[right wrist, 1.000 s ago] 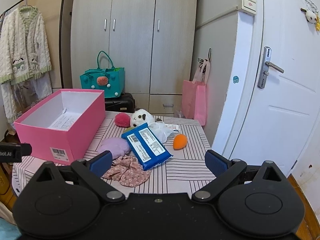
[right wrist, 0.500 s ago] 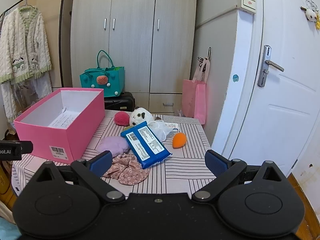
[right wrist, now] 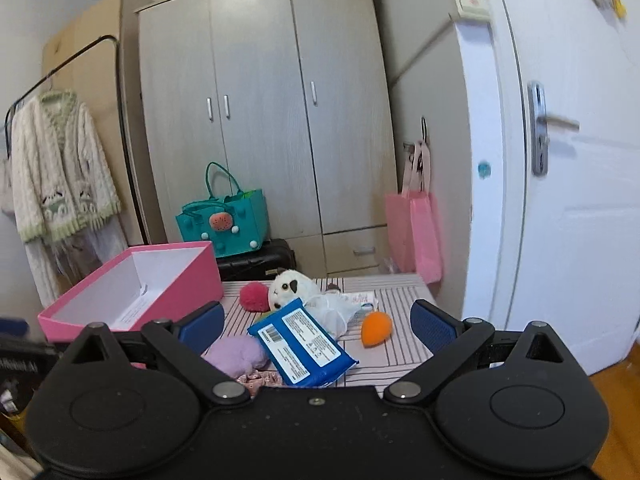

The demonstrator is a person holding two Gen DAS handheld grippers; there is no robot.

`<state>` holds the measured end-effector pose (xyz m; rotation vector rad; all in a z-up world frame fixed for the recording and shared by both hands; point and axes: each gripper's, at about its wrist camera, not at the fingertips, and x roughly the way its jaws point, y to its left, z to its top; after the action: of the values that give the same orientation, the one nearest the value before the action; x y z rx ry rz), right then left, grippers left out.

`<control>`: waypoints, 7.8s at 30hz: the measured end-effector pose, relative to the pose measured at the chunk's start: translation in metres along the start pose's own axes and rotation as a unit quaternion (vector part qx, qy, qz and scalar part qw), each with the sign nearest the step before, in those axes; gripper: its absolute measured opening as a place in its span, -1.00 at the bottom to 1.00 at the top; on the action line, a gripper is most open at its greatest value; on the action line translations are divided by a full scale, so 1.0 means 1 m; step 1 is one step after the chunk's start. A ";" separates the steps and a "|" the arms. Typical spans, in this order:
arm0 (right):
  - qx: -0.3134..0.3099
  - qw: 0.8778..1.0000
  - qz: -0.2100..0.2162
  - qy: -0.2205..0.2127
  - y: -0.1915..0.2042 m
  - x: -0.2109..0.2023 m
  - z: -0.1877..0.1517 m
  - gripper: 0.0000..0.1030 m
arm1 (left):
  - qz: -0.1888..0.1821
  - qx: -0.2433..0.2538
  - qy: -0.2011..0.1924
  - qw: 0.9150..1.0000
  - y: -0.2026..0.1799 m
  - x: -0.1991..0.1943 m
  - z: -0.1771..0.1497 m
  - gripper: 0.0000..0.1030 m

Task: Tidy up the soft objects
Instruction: 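Grasp the floral scrunchie with the left tool while the right tool grasps the orange sponge, then carry scrunchie and orange sponge into the pink box and open both tools, then move the right tool toward the blue wet-wipes pack, then grasp the blue wet-wipes pack with the left tool while the right tool pins it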

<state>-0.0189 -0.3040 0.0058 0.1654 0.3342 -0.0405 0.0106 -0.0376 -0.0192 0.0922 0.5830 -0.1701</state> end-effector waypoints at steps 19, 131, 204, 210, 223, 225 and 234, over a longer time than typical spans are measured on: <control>-0.045 0.992 0.047 0.111 -0.053 0.126 -0.014 0.55 | -0.132 0.053 0.033 0.989 -0.082 0.106 -0.031 0.93; -0.426 0.853 0.216 0.212 0.237 0.336 0.056 0.15 | -0.027 0.009 0.197 0.980 0.116 0.304 0.143 -0.29; -0.117 0.976 0.078 0.165 0.007 0.127 -0.064 0.46 | -0.186 0.166 0.117 0.961 -0.095 0.172 0.060 0.51; -0.124 0.979 0.052 0.154 0.010 0.140 -0.069 0.46 | -0.158 0.158 0.112 0.968 -0.108 0.204 0.057 0.51; -0.075 0.984 0.044 0.154 0.004 0.146 -0.075 0.47 | -0.173 0.149 0.083 0.970 -0.101 0.217 0.055 -0.48; -0.057 0.986 0.048 0.150 -0.001 0.143 -0.075 0.41 | -0.184 0.158 0.089 0.966 -0.102 0.215 0.053 -0.58; -0.041 0.988 0.041 0.141 -0.016 0.135 -0.075 -0.42 | -0.227 0.151 0.134 0.953 -0.101 0.208 0.041 -0.66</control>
<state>0.0838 -0.3087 -0.1110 0.1027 0.6108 0.0796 0.1845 -0.1696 -0.1045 0.2810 0.8414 -0.7034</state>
